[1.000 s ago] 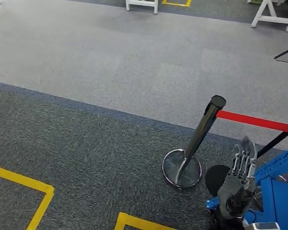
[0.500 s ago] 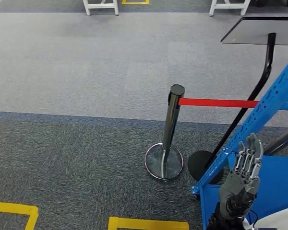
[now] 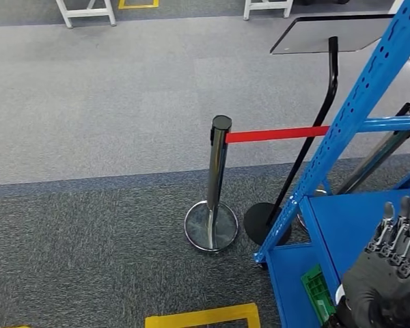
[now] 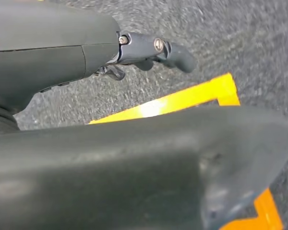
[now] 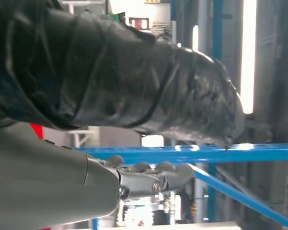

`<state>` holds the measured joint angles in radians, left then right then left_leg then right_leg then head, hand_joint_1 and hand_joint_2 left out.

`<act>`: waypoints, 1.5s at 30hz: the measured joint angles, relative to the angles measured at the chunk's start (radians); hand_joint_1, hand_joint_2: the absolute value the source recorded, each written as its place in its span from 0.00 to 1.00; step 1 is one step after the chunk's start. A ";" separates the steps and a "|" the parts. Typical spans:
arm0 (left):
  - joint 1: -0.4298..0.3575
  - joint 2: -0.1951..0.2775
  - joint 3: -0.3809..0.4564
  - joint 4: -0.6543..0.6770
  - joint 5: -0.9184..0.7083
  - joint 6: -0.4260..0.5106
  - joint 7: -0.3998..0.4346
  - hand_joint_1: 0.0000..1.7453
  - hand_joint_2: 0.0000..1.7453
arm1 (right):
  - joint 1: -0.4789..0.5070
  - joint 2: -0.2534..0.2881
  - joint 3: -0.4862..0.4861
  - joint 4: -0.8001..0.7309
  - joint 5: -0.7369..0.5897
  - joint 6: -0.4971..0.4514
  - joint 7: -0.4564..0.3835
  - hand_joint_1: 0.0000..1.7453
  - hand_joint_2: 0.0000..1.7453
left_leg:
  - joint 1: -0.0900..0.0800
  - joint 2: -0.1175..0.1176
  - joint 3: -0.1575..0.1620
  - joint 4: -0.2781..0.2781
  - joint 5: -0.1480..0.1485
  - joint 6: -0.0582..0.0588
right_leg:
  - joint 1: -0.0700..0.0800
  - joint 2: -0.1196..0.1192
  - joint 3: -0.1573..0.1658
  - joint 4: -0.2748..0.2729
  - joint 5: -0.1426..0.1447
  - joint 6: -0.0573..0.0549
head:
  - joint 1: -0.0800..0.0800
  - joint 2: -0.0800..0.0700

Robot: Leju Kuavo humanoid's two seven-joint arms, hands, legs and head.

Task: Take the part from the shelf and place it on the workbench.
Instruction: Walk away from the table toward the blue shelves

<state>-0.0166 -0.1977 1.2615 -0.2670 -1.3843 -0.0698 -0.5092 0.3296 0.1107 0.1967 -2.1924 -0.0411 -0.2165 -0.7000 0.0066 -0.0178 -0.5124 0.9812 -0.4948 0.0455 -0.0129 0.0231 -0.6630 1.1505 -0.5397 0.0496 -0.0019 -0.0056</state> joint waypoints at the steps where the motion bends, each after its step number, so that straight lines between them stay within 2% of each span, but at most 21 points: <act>1: 0.002 0.000 0.002 0.000 -0.001 0.000 -0.001 0.00 0.00 | 0.005 0.002 -0.016 -0.011 -0.003 0.026 0.000 0.00 0.00 | -0.002 0.018 -0.001 0.001 0.000 0.001 | 0.000 -0.010 -0.030 0.066 -0.030 0.003 | 0.003 0.000; 3: 0.005 0.000 0.006 0.000 -0.005 0.000 -0.004 0.00 0.00 | 0.018 0.006 -0.048 -0.030 -0.012 0.065 0.001 0.00 0.00 | -0.004 0.051 -0.003 0.002 -0.001 0.002 | -0.001 -0.017 -0.054 0.131 -0.045 0.007 | 0.003 0.000; 5: 0.005 0.000 0.008 0.000 -0.009 -0.001 -0.006 0.00 0.00 | 0.028 0.012 -0.077 -0.046 -0.020 0.099 0.001 0.00 0.00 | -0.004 0.078 -0.002 0.003 -0.003 -0.001 | -0.001 -0.032 0.003 0.043 0.003 0.008 | 0.004 0.000; 8: 0.005 0.000 0.009 -0.002 -0.012 -0.001 -0.009 0.00 0.00 | 0.037 0.030 -0.120 -0.068 -0.027 0.160 0.001 0.00 0.00 | -0.010 0.106 0.005 0.010 -0.012 -0.014 | 0.002 -0.092 0.113 -0.137 0.051 -0.006 | 0.003 0.000; 11: 0.003 0.000 0.009 -0.004 -0.012 -0.001 -0.009 0.00 0.00 | 0.044 0.044 -0.148 -0.082 -0.031 0.175 0.001 0.00 0.00 | -0.011 0.130 0.012 0.012 -0.016 -0.029 | 0.005 -0.077 0.116 -0.150 0.055 -0.027 | 0.001 0.000; 13: 0.002 0.000 0.010 -0.004 -0.012 -0.001 -0.010 0.00 0.00 | 0.048 0.052 -0.160 -0.092 -0.032 0.182 0.001 0.00 0.00 | -0.006 0.105 0.005 0.041 -0.044 -0.039 | 0.002 -0.057 0.117 -0.155 0.062 -0.040 | -0.002 0.000; 15: 0.002 0.000 0.010 -0.004 -0.014 -0.001 -0.010 0.00 0.00 | 0.051 0.064 -0.174 -0.098 -0.043 0.221 0.001 0.00 0.00 | -0.001 0.052 -0.037 0.148 -0.109 -0.047 | 0.001 -0.035 0.115 -0.157 0.069 -0.051 | -0.009 0.000; 17: 0.006 0.000 0.012 -0.004 -0.018 -0.002 -0.010 0.00 0.00 | 0.055 0.091 -0.208 -0.105 -0.072 0.319 0.001 0.00 0.00 | 0.000 0.030 -0.094 0.276 -0.162 -0.048 | 0.004 -0.010 0.110 -0.155 0.072 -0.056 | -0.011 0.000; 18: 0.009 0.000 0.013 -0.004 -0.022 -0.002 -0.010 0.00 0.00 | 0.057 0.110 -0.235 -0.108 -0.092 0.378 0.001 0.00 0.00 | 0.000 0.027 -0.109 0.307 -0.164 -0.047 | 0.005 0.003 0.109 -0.154 0.073 -0.057 | -0.012 0.000; 20: 0.012 0.000 0.014 -0.005 -0.029 -0.003 -0.010 0.00 0.00 | 0.060 0.146 -0.301 -0.114 -0.138 0.486 0.001 0.00 0.00 | 0.000 0.019 -0.088 0.246 -0.106 -0.040 | 0.007 0.031 0.110 -0.152 0.073 -0.056 | -0.012 0.000; 22: 0.014 0.001 0.016 -0.006 -0.038 -0.004 -0.012 0.00 0.00 | 0.067 0.171 -0.366 -0.115 -0.173 0.581 0.001 0.00 0.00 | 0.001 -0.024 -0.033 0.107 -0.033 -0.030 | 0.009 0.057 0.108 -0.148 0.074 -0.052 | -0.013 0.000; 24: 0.015 0.003 0.017 -0.009 -0.046 -0.004 -0.014 0.00 0.00 | 0.075 0.188 -0.420 -0.113 -0.189 0.653 0.001 0.00 0.00 | 0.001 -0.060 -0.006 0.034 -0.012 -0.025 | 0.007 0.079 0.098 -0.143 0.077 -0.042 | -0.013 0.000; 26: 0.016 0.002 0.017 -0.011 -0.050 -0.004 -0.015 0.00 0.00 | 0.084 0.198 -0.462 -0.111 -0.196 0.692 0.001 0.00 0.00 | 0.000 -0.050 -0.005 0.024 -0.011 -0.021 | 0.003 0.100 0.085 -0.145 0.084 -0.026 | -0.013 0.000; 29: 0.017 0.002 0.018 -0.016 -0.059 -0.007 -0.016 0.00 0.00 | 0.095 0.209 -0.512 -0.106 -0.212 0.747 0.001 0.00 0.00 | 0.003 -0.012 -0.001 0.004 0.003 -0.006 | 0.004 0.049 0.053 -0.097 0.050 -0.013 | -0.004 0.000; 31: 0.022 0.003 0.018 -0.020 -0.071 -0.010 -0.017 0.00 0.00 | 0.100 0.211 -0.547 -0.097 -0.233 0.802 0.001 0.00 0.00 | 0.001 0.017 -0.003 0.001 0.005 -0.001 | 0.002 -0.002 0.002 0.022 -0.019 -0.006 | 0.004 0.000; 33: 0.027 0.004 0.018 -0.021 -0.085 -0.013 -0.017 0.00 0.00 | 0.108 0.212 -0.586 -0.086 -0.256 0.852 0.001 0.00 0.00 | 0.000 0.048 -0.007 0.002 0.005 -0.001 | -0.001 -0.015 -0.038 0.122 -0.056 0.002 | 0.006 0.000; 35: 0.029 0.004 0.018 -0.022 -0.097 -0.016 -0.019 0.00 0.00 | 0.114 0.213 -0.620 -0.077 -0.275 0.891 0.001 0.00 0.00 | 0.000 0.075 -0.008 0.003 0.003 -0.004 | -0.004 -0.026 -0.005 0.079 -0.023 0.007 | 0.006 0.000; 38: 0.028 0.005 0.018 -0.023 -0.103 -0.018 -0.022 0.00 0.00 | 0.117 0.214 -0.653 -0.067 -0.284 0.918 0.001 0.00 0.00 | -0.001 0.108 -0.004 0.011 -0.005 -0.018 | -0.006 -0.074 0.106 -0.112 0.042 0.004 | 0.006 0.000; 41: 0.026 0.008 0.018 -0.025 -0.106 -0.018 -0.026 0.00 0.00 | 0.120 0.217 -0.671 -0.061 -0.284 0.926 0.001 0.00 0.00 | -0.003 0.130 0.002 0.017 -0.011 -0.036 | -0.001 -0.076 0.118 -0.145 0.046 -0.016 | 0.005 0.000; 43: 0.023 0.009 0.016 -0.026 -0.116 -0.018 -0.027 0.00 0.00 | 0.125 0.220 -0.679 -0.060 -0.266 0.940 0.001 0.00 0.00 | 0.002 0.119 0.004 0.026 -0.022 -0.049 | -0.002 -0.057 0.118 -0.144 0.050 -0.030 | 0.003 0.000; 45: 0.023 0.011 0.015 -0.026 -0.131 -0.016 -0.029 0.00 0.00 | 0.128 0.222 -0.681 -0.058 -0.237 0.954 0.001 0.00 0.00 | 0.006 0.069 -0.024 0.098 -0.074 -0.057 | -0.004 -0.038 0.121 -0.146 0.056 -0.041 | -0.001 0.000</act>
<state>0.0065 -0.1865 1.2769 -0.2926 -1.5153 -0.0855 -0.5379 0.4573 0.3325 -0.4838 -2.2508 -0.2777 0.7372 -0.6989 0.0123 0.0510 -0.5360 1.0793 -0.5688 -0.0118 -0.0172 -0.0150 -0.5422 1.0042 -0.4839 0.0083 -0.0030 -0.0056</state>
